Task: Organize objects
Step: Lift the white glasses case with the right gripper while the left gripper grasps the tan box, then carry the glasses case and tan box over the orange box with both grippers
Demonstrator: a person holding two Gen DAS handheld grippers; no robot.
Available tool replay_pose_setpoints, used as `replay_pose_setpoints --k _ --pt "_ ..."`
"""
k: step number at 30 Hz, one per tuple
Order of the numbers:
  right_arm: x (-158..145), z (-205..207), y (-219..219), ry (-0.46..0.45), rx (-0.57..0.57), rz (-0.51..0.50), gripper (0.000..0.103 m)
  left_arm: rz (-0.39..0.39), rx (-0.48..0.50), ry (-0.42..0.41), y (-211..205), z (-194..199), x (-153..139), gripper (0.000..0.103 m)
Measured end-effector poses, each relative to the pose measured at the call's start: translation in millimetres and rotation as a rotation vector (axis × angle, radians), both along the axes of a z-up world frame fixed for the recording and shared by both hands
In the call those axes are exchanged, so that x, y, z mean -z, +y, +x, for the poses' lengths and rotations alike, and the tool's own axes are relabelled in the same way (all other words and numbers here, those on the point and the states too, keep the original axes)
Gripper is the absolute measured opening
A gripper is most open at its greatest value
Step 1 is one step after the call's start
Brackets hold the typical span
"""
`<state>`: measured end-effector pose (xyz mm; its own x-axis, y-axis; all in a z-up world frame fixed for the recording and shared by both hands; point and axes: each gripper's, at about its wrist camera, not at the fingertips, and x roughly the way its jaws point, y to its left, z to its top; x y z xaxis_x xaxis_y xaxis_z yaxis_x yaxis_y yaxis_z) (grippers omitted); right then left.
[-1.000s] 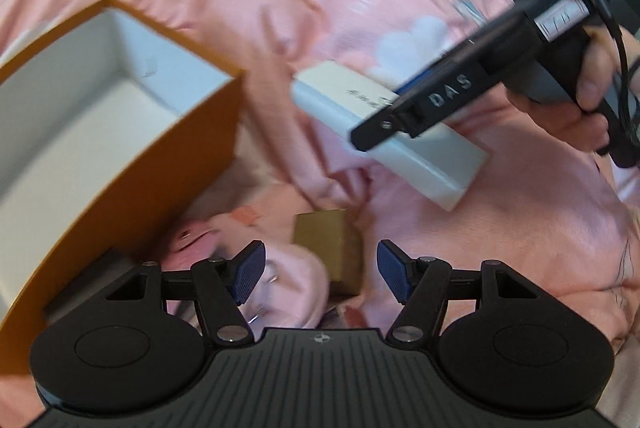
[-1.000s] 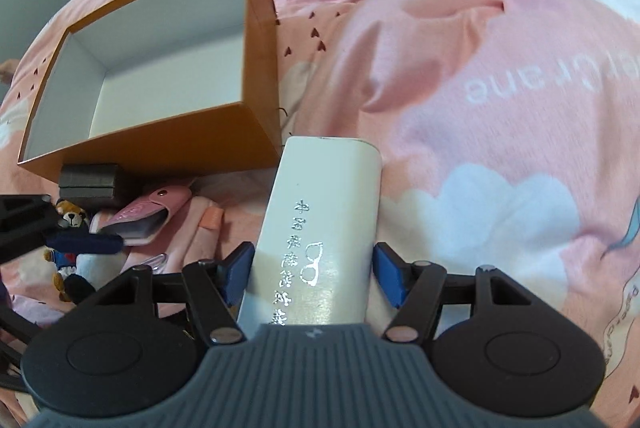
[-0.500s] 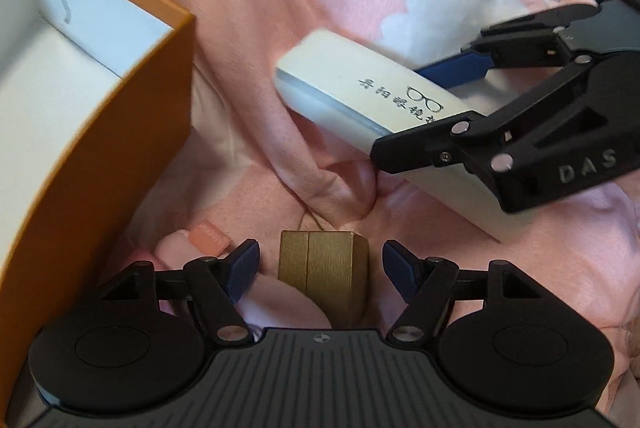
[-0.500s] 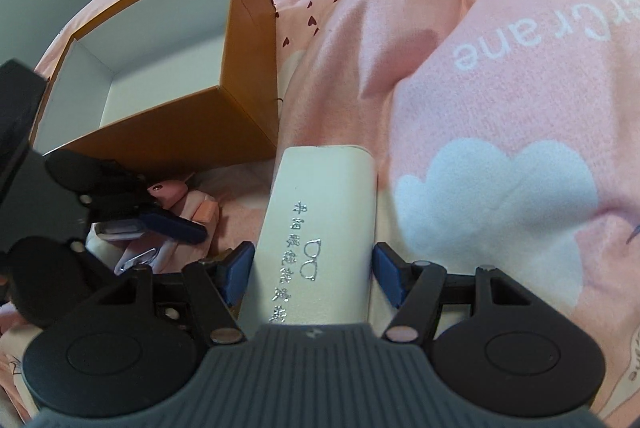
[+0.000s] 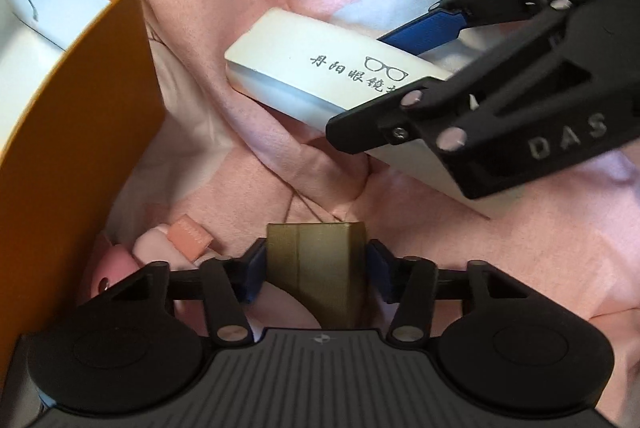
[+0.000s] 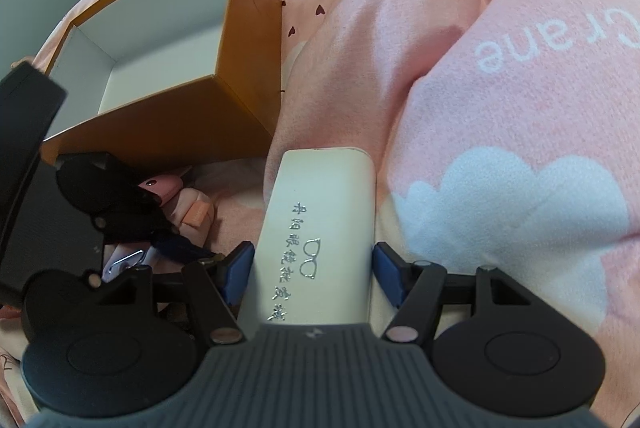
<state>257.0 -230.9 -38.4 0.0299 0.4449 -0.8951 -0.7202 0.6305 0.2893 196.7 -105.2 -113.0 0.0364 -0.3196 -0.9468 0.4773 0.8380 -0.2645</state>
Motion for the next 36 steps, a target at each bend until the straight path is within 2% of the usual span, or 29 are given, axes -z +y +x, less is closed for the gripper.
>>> replay_pose_setpoints --k 5,10,14,20,26,29,32,36 --pt "-2 -2 1 -0.011 0.0 -0.009 0.066 -0.021 -0.061 -0.104 5 -26 -16 0.056" --pt "-12 -4 0 -0.006 0.013 -0.003 0.066 -0.151 -0.212 -0.171 31 -44 -45 0.054" --pt "-35 -8 -2 -0.062 0.018 0.029 0.066 -0.243 -0.323 -0.241 51 -46 -77 0.053" --pt "-77 -11 0 -0.133 0.01 0.109 0.066 -0.264 -0.52 -0.436 84 -66 -113 0.052" --pt "-114 -15 33 -0.215 -0.053 0.19 0.066 -0.248 -0.706 -0.588 131 -74 -152 0.052" --pt "-129 -18 62 -0.25 -0.095 0.22 0.066 -0.232 -0.784 -0.603 154 -65 -153 0.052" --pt "-136 -18 94 -0.265 -0.123 0.235 0.066 -0.168 -0.847 -0.604 172 -56 -149 0.052" --pt "-130 -11 141 -0.272 -0.148 0.221 0.066 -0.095 -0.888 -0.606 187 -42 -137 0.052"
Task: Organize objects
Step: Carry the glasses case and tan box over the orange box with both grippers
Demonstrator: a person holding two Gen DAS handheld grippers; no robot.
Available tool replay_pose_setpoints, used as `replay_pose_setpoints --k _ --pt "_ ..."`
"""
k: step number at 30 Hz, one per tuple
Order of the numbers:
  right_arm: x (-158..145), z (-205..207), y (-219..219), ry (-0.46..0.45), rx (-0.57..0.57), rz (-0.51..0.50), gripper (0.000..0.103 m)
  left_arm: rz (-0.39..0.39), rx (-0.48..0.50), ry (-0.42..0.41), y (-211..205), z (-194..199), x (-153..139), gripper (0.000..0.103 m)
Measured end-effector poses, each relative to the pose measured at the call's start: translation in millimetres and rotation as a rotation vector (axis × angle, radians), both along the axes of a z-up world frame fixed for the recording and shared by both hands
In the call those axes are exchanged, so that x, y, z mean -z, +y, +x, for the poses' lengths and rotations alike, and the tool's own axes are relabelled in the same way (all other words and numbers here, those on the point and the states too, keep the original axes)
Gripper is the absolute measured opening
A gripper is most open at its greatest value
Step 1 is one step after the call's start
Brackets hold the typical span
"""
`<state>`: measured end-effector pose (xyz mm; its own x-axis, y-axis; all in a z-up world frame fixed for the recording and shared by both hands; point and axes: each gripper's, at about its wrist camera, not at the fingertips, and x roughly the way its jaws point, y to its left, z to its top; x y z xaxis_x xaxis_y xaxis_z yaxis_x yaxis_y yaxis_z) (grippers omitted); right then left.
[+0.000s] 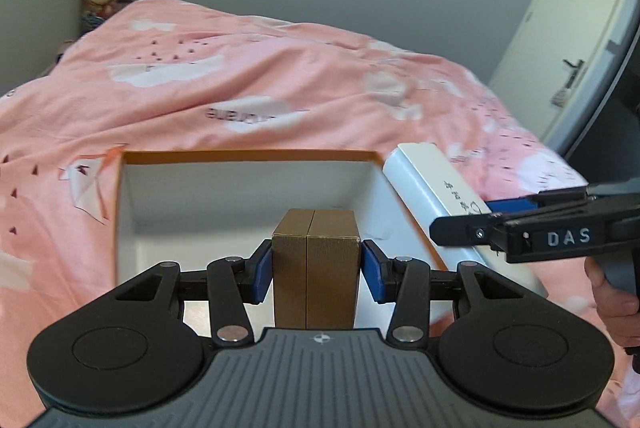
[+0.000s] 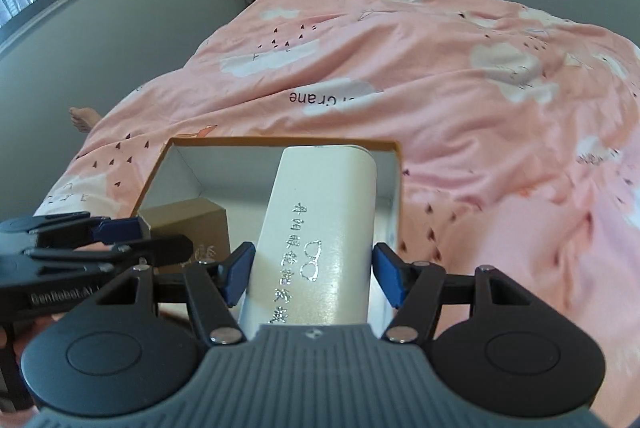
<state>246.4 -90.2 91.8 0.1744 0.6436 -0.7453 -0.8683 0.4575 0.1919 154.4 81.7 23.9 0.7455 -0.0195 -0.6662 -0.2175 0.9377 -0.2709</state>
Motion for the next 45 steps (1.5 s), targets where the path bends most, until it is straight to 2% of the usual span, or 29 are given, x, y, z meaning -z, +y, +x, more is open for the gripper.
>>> replay_pose_setpoints --k 6,12,18,27,32,38,40,42,44,45 --pt "31 10 60 -0.081 -0.026 -0.085 0.066 0.06 -0.016 0.068 16 12 13 0.052" --pt "71 20 102 -0.075 -0.042 -0.189 0.066 0.055 0.003 0.117 26 19 31 0.052" --pt "101 26 126 -0.086 -0.058 -0.273 0.066 0.11 0.026 0.153 26 34 46 0.052" --pt "134 33 146 -0.071 -0.067 -0.359 0.064 0.105 0.027 0.184 30 45 58 0.052" --pt "140 31 150 -0.099 -0.062 -0.392 0.063 0.101 0.029 0.196 30 45 63 0.052" --pt "144 14 148 -0.23 -0.123 -0.436 0.064 0.105 0.031 0.202 29 43 64 0.052" --pt "141 7 145 -0.295 -0.158 -0.435 0.07 0.106 0.029 0.202 28 42 63 0.052" --pt "134 2 141 -0.355 -0.187 -0.419 0.081 0.109 0.027 0.204 28 43 63 0.052" --pt "125 1 136 -0.366 -0.212 -0.4 0.077 0.111 0.028 0.204 27 43 63 0.052" --pt "120 1 134 -0.348 -0.228 -0.395 0.067 0.112 0.029 0.204 27 42 63 0.052"
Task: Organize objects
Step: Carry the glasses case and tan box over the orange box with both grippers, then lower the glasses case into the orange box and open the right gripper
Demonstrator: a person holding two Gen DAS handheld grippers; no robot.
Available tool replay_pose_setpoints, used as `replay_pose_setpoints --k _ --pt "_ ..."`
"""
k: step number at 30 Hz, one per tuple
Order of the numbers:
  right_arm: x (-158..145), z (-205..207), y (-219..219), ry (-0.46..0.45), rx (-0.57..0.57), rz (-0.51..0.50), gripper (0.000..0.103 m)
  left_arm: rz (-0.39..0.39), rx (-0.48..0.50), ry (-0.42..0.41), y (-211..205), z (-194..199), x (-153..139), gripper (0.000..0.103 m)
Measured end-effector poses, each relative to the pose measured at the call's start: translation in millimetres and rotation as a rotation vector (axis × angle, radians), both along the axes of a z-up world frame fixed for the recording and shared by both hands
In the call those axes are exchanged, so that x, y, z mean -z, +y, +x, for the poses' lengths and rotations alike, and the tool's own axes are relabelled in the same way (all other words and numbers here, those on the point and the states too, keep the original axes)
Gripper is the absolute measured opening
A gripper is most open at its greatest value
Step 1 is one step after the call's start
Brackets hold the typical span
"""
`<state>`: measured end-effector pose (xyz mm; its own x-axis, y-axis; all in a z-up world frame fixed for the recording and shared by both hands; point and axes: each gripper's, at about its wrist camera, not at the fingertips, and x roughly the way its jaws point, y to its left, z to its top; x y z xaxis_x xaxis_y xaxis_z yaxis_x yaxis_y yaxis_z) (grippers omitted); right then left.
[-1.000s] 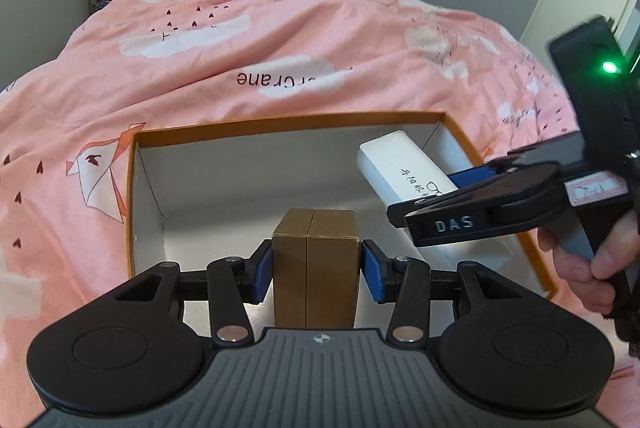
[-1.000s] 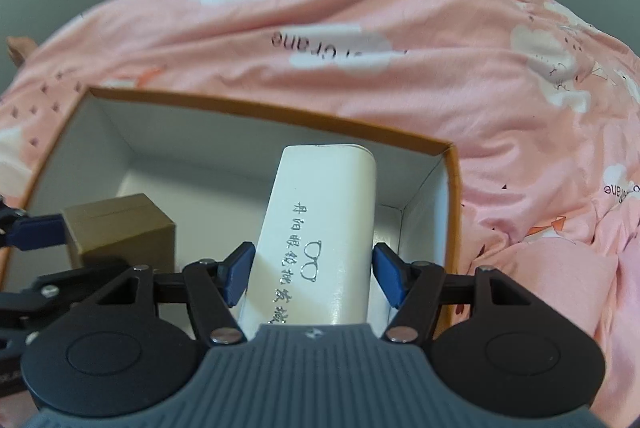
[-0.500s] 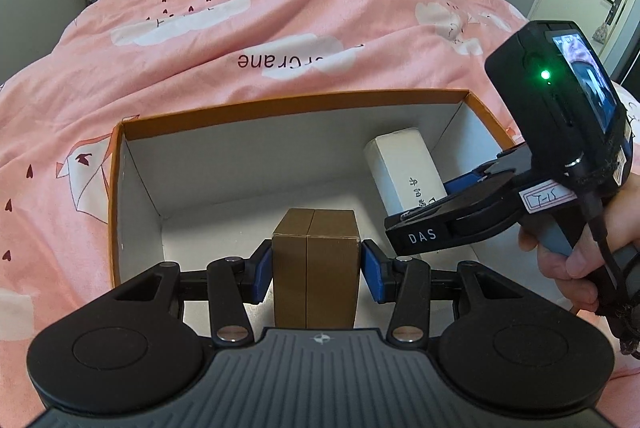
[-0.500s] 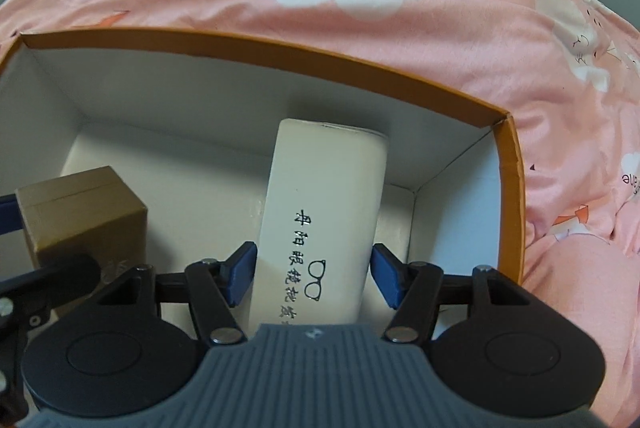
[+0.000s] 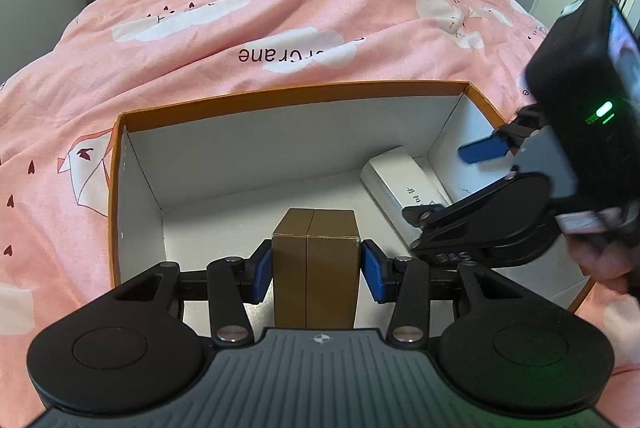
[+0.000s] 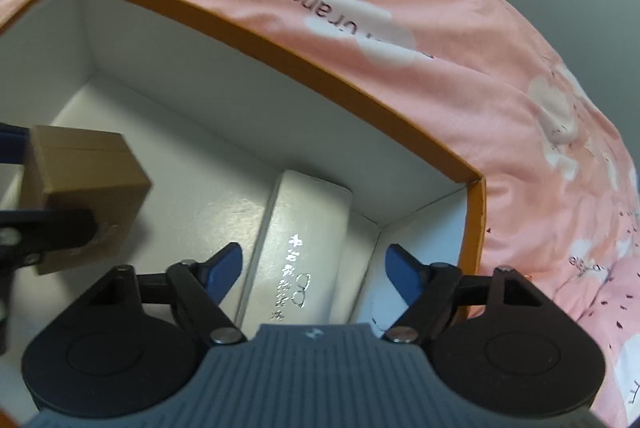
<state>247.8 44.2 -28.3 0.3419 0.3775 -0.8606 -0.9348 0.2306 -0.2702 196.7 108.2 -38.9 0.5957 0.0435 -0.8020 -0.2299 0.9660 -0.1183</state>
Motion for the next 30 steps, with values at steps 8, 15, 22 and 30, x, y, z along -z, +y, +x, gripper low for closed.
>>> replay_pose_setpoints --k 8,15,22,30 --pt "-6 1 -15 0.331 -0.038 0.023 0.033 0.045 -0.01 0.01 -1 -1 2 0.052" --pt "11 -2 -1 0.296 -0.056 0.005 0.015 0.039 0.0 0.015 -1 0 3 0.052" --pt "25 10 12 0.235 -0.008 -0.017 0.006 0.031 -0.002 0.022 2 1 6 0.052" --pt "20 31 11 0.204 0.03 0.033 0.002 0.003 0.014 0.019 0 1 5 0.052"
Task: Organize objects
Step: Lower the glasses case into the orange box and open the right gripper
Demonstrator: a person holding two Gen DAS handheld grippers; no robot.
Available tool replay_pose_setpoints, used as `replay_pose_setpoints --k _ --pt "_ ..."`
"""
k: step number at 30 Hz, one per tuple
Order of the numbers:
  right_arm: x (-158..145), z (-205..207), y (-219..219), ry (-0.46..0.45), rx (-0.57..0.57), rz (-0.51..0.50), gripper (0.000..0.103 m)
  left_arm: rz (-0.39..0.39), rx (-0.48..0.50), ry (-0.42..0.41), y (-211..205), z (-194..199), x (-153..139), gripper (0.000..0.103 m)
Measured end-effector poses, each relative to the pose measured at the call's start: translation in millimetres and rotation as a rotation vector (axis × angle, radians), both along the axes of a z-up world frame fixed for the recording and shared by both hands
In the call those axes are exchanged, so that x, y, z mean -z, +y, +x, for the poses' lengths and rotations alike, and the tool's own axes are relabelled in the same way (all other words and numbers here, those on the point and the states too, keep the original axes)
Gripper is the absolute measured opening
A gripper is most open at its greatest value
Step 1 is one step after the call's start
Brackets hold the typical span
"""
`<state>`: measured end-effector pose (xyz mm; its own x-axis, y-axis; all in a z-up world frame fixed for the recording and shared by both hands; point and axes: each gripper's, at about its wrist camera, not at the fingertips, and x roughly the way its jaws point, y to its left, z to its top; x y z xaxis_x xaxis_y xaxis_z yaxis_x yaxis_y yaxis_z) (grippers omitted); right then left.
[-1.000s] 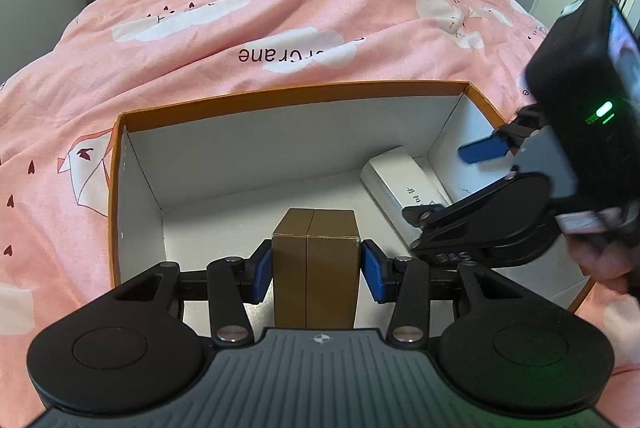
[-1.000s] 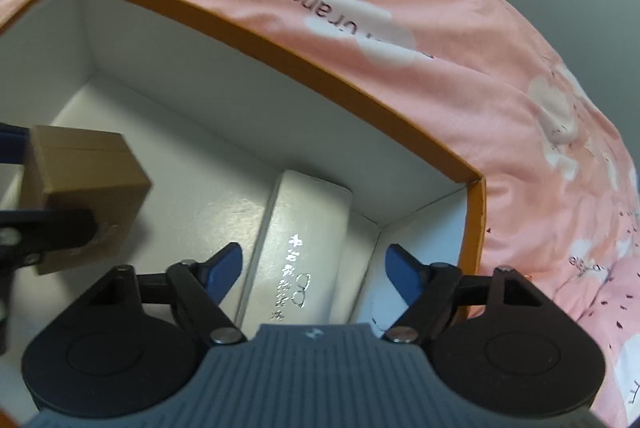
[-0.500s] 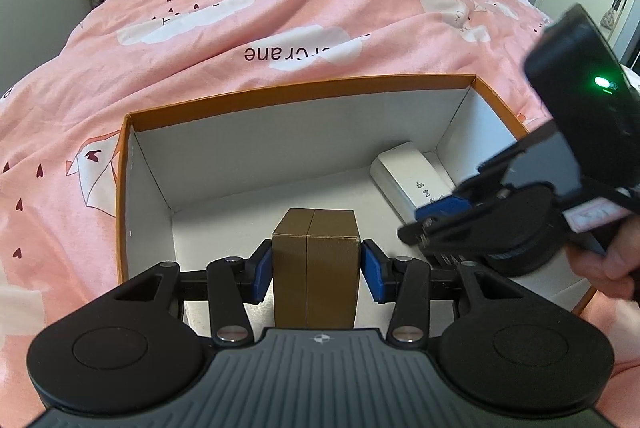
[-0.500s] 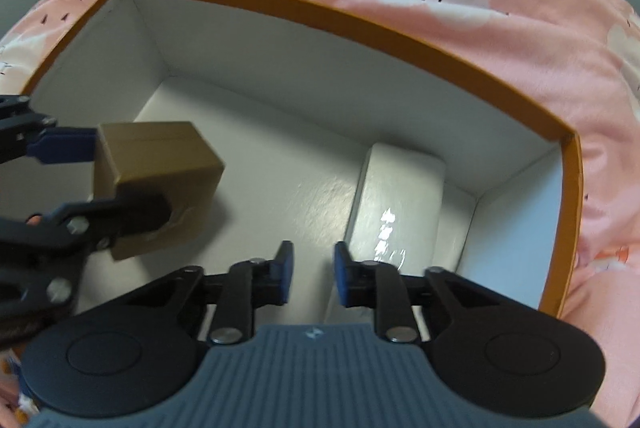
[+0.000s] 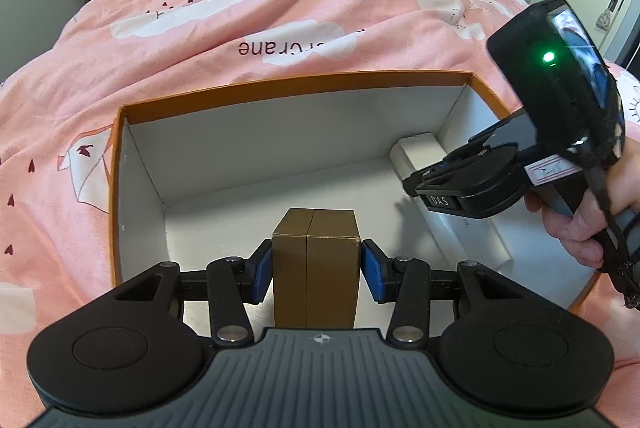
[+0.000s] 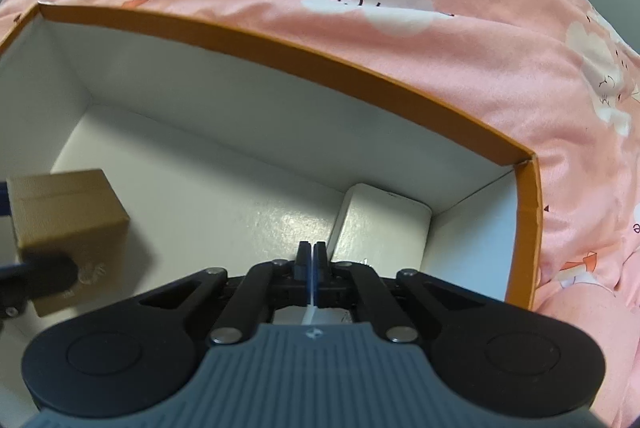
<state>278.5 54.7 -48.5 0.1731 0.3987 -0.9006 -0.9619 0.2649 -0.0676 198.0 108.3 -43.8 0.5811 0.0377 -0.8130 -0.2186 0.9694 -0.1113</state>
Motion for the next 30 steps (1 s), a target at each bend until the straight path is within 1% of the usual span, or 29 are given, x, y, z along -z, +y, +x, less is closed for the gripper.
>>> replay_pose_setpoints --k 1,4,8,10,16,18,21,26,28,30 --pt "-4 -1 -2 0.004 -0.006 0.007 0.007 -0.007 0.001 0.0 0 0 0 0.052" --pt "-14 -4 -5 0.042 -0.032 -0.005 0.008 -0.015 0.006 -0.001 -2 -1 -2 0.052" --pt "-22 -9 -18 0.116 -0.033 -0.096 0.008 -0.025 0.023 -0.002 -7 -3 -4 0.052" --pt "-24 -12 -24 0.137 -0.037 -0.142 0.008 -0.04 0.031 0.001 -8 -4 -4 0.052" --pt "-15 -22 -32 0.101 -0.109 -0.297 0.008 -0.077 0.029 0.009 -7 -8 -2 0.052" --pt "-9 -21 -33 0.107 -0.113 -0.338 0.007 -0.095 0.033 0.007 -6 -9 -3 0.052" --pt "0 -19 -32 0.128 -0.107 -0.361 0.007 -0.116 0.036 0.008 -6 -11 -4 0.052" --pt "4 -22 -31 0.117 -0.099 -0.361 0.007 -0.141 0.042 0.013 -8 -10 -4 0.052" --pt "4 -22 -33 0.113 -0.089 -0.347 0.007 -0.164 0.047 0.016 -9 -10 -4 0.052" --pt "3 -23 -37 0.096 -0.083 -0.305 0.007 -0.192 0.053 0.021 -9 -10 -4 0.052"
